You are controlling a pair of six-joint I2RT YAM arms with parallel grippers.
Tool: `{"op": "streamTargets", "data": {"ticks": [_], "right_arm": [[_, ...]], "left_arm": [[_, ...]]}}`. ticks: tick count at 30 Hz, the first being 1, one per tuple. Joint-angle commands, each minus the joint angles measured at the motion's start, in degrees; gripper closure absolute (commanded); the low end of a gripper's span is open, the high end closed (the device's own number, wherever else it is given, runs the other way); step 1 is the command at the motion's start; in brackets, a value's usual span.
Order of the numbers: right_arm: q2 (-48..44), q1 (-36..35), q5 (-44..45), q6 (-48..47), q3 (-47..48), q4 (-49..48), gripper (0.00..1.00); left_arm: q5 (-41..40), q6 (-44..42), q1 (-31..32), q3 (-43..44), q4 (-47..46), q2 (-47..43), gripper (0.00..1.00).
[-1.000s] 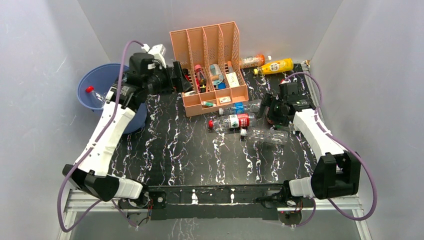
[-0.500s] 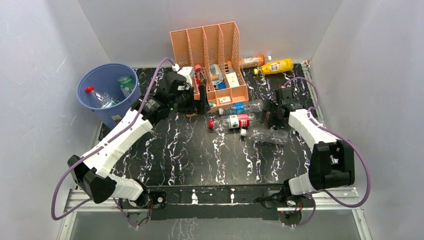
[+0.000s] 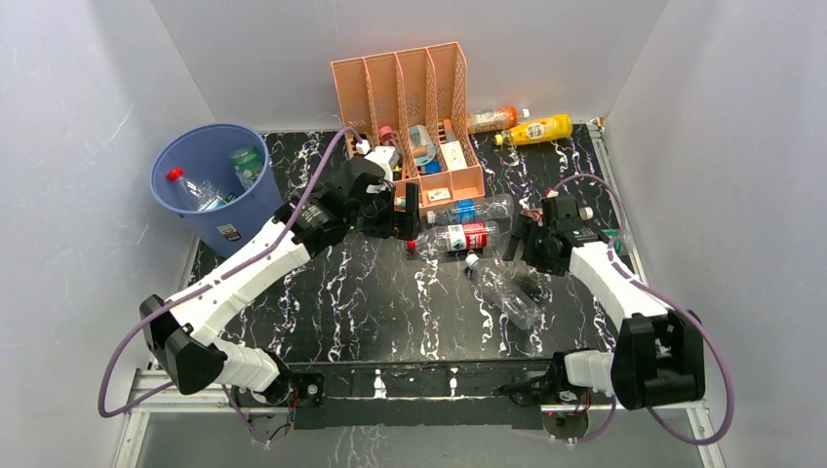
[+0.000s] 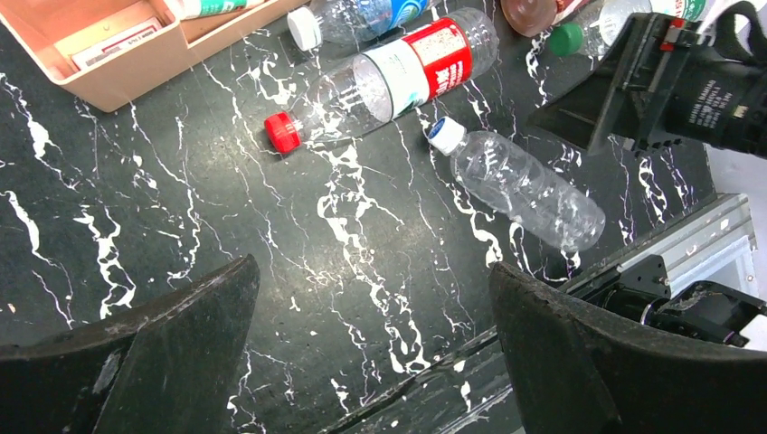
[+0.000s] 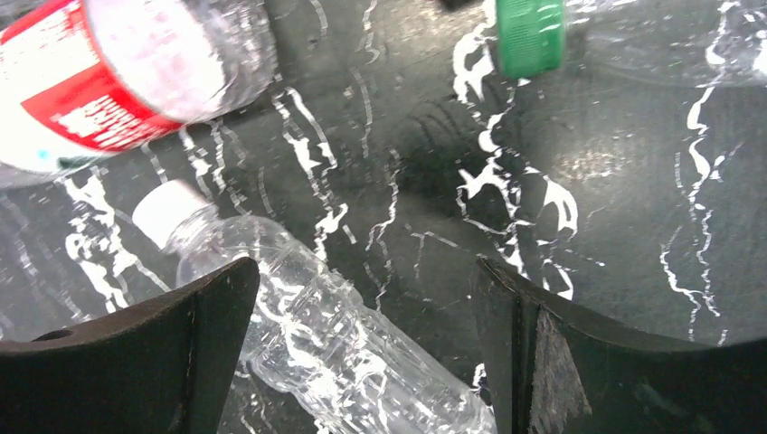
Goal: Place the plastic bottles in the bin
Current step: Pick up the plastic bottle at the center of the board.
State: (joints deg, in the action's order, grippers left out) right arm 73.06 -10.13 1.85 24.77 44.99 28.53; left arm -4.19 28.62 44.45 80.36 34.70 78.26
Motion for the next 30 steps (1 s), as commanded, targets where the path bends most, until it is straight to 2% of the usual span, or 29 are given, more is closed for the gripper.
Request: {"op": "streamTargets", "data": {"ticks": [1,8,16,17,18,22,25,30], "right_arm": [[-6.4,0.2,-7.1,0.1,-2.4,-1.7,0.02],[-14.2,-2.2,-13.0,0.1,-8.3,-1.7,0.02],[-13.4,-14.6,-9.6,0.1,-8.3,-2.3,0.02],[-13.4,-16.6,-8.6,7.6,-8.3,-1.9,0.02],[-13.4,-18.8,-6.9,11.1,-8.2,-1.0,0.02],[-14.2,-27.7,1.0,17.9,-10.4,4.1,0.02],[-15.8,-31.8,4.0,21.1,-13.4,5.2,0.02],[-13.0,-32.6,3.4,21.9,-14.2,2.4,0.02]], "left_arm": [[-1.7,0.8,1.6,0.1,-0.5,0.5,0.02],[-3.3,2.6,4.1,-2.3,-1.0,1.1,0.02],[-5.3,3.4,5.7,-1.7,0.2,1.5,0.02],[-5.4,3.5,5.8,-1.7,0.5,1.5,0.02],[-5.7,3.6,5.9,-1.6,0.7,1.6,0.02],[-6.1,3.8,6.0,-1.7,1.3,1.6,0.02],[-6.0,4.0,6.2,-2.0,1.3,2.0,0.02],[-5.9,4.2,6.9,-1.7,1.5,3.5,0.02]]}}
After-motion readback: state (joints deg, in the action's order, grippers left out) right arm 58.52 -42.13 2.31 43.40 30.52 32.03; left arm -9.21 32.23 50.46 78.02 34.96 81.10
